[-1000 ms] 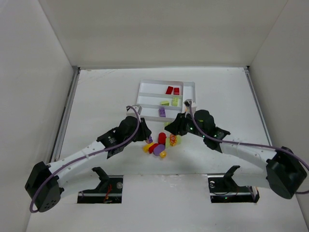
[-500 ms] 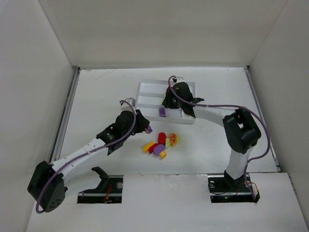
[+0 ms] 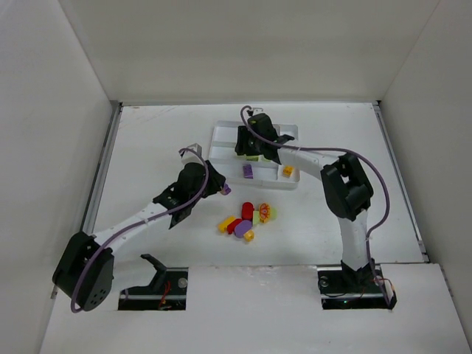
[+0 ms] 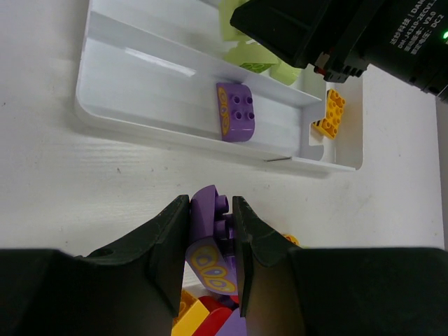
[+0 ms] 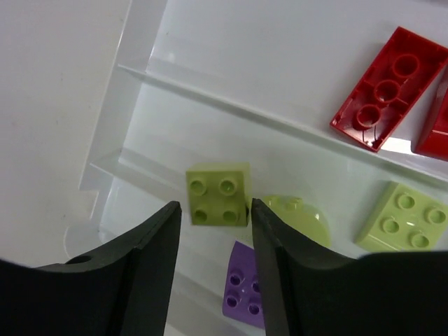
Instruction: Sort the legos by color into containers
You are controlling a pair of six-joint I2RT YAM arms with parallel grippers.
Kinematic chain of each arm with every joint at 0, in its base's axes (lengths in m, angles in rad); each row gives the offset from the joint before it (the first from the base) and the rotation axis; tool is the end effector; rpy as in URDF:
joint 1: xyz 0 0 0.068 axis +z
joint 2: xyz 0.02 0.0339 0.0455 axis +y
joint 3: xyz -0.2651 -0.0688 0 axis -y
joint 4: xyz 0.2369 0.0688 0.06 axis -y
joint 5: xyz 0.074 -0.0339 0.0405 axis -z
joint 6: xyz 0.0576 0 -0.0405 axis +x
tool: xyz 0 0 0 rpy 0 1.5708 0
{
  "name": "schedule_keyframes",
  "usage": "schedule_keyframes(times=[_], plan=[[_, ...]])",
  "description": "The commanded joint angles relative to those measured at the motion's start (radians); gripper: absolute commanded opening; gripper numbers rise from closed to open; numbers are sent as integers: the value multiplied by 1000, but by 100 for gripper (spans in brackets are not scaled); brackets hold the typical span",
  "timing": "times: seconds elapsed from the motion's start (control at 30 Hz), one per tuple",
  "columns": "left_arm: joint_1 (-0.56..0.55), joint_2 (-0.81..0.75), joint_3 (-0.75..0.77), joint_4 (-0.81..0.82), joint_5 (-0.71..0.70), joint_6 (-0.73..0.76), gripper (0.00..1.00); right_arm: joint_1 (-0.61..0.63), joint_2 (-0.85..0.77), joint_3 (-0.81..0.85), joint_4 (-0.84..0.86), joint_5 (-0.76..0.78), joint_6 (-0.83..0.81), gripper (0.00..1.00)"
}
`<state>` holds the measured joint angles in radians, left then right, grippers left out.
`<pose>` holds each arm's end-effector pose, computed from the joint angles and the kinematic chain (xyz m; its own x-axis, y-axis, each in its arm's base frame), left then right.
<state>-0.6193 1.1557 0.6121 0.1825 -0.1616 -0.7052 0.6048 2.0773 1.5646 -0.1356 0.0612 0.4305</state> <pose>0.2247 -0.1488 0.2387 -0.5110 -0.4214 -0.7492 0.1564 0.8114 -0.5631 0.4045 0.2753 0.2020 -0.6715 0.0422 -0.7398 -0.2720 0.9146 0.2991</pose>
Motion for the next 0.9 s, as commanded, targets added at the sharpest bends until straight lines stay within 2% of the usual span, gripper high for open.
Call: schedule_keyframes(times=[0.0,0.1,0.23,0.3,0.47,0.67,0.87], plan=[[17,22,24,77,-15,-10,7,16,12,69,-38,15,-22,59],[23,61,47,87,-16,-16,7,20,-22,52,-32,15,-24,68],[17,120,89,118,-45,-19,7,22,-179,-105,45,52,-7,68],[16,162,115,138,-65,-23,7,22,-290,-236,121,74,19,66],[13,274,205,184,-84,-30,7,36,-554,-596,313,94,92,43],[20,421,273,222,-153,-68,7,60,-778,-859,421,135,145,43],[2,509,307,235,-263,-145,7,60,-907,-963,450,123,146,46]])
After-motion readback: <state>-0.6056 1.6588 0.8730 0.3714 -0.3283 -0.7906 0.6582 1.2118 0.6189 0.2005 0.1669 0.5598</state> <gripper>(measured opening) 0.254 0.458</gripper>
